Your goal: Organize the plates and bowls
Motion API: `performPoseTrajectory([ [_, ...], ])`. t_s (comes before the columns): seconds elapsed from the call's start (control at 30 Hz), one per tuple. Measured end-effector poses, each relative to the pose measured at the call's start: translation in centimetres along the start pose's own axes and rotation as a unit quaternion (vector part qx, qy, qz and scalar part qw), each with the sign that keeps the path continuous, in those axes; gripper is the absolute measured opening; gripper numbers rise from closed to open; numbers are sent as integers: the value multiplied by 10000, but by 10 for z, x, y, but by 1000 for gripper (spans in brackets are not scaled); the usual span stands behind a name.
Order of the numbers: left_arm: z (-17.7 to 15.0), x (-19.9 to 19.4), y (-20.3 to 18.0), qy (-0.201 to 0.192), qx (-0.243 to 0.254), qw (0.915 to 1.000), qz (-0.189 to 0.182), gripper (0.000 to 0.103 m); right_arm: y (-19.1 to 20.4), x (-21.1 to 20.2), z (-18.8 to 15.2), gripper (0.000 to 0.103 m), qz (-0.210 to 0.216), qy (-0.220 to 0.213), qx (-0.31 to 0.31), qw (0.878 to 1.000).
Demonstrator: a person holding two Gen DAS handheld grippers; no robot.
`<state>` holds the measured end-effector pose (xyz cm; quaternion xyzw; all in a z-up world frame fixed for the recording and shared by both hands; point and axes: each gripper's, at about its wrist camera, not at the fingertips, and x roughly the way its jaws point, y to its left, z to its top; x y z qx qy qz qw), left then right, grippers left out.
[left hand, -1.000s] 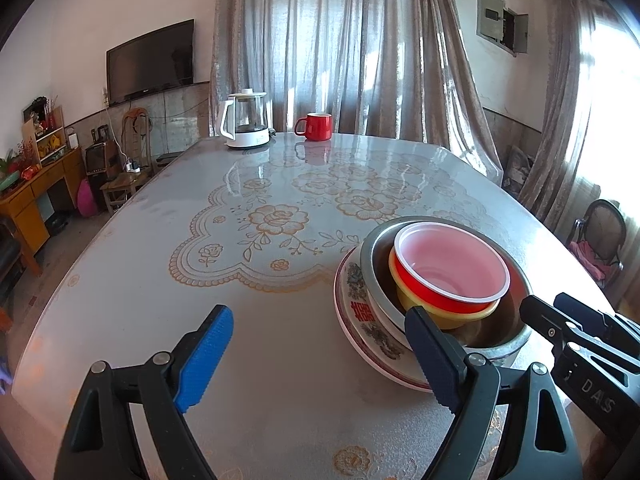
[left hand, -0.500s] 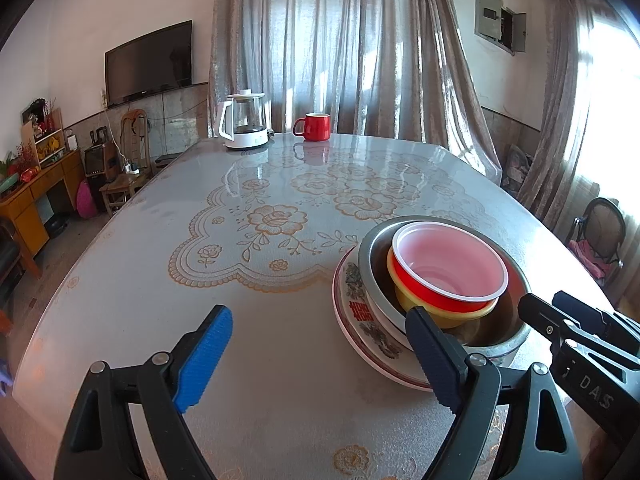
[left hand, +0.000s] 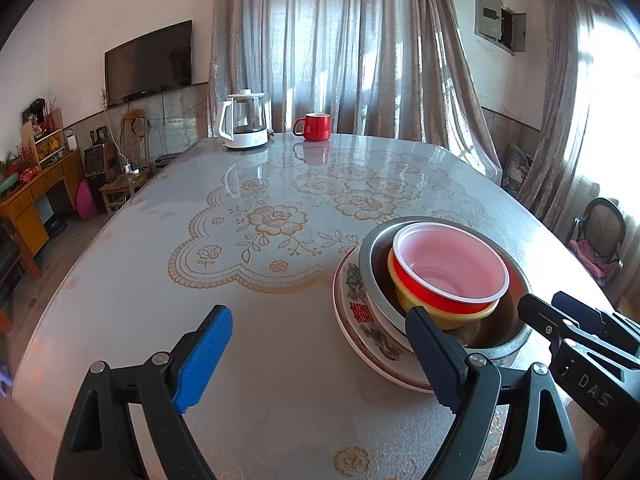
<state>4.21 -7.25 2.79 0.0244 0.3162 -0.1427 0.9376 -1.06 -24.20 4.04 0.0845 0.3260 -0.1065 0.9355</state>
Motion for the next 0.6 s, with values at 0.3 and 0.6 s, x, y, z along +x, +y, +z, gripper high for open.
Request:
performPoseTrajectory([
  [0.3, 1, 2, -1, 31, 34, 10000, -1, 89, -2, 2, 0, 48, 7, 11, 32, 10000],
  [0.6, 4, 3, -1, -62, 33, 10000, -17, 89, -6, 3, 6, 48, 16, -70, 75, 9999],
])
